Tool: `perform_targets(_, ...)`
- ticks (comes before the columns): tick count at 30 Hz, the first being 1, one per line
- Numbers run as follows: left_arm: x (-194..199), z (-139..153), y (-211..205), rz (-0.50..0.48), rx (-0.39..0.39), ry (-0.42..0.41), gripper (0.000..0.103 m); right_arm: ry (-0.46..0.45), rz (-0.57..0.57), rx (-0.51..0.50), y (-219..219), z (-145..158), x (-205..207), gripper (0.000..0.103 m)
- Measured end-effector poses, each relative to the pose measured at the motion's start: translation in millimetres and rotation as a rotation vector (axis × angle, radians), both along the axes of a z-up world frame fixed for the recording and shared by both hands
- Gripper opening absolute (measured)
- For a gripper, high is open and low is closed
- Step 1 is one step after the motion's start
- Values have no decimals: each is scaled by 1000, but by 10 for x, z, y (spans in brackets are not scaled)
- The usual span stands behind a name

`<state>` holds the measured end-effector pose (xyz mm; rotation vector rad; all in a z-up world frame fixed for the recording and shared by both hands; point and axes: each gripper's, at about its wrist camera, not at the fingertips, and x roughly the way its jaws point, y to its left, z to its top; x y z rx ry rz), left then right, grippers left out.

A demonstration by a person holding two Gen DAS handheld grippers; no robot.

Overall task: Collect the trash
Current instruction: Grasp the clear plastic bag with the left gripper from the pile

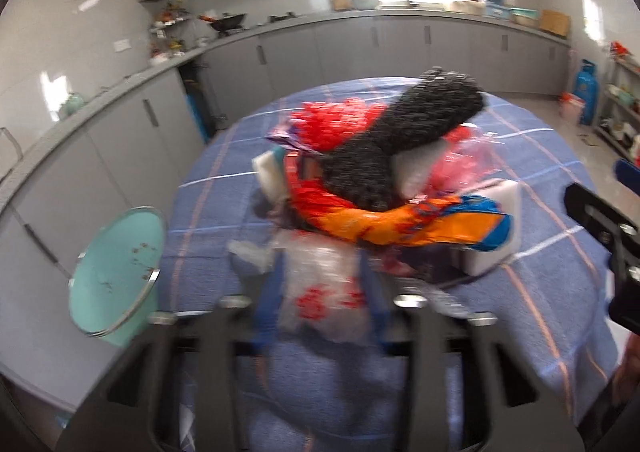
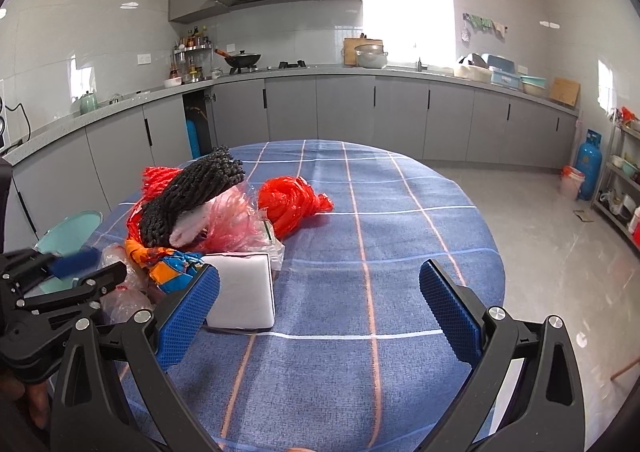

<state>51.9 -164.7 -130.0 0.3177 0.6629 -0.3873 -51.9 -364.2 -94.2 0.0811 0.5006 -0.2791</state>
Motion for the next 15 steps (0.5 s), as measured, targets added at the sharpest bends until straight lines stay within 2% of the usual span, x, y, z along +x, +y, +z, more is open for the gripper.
perform_targets(3,-52,12,-20,-23,7,-5,14,-3,6,-3,18,9,6,98)
perform_targets(9,-145,169,70,-40,7,-28,12,-14,11,-1,7,53,39,98)
perform_targets(15,-259,414,228,-29,22,-110,12,-35,47,7,38,144,64,97)
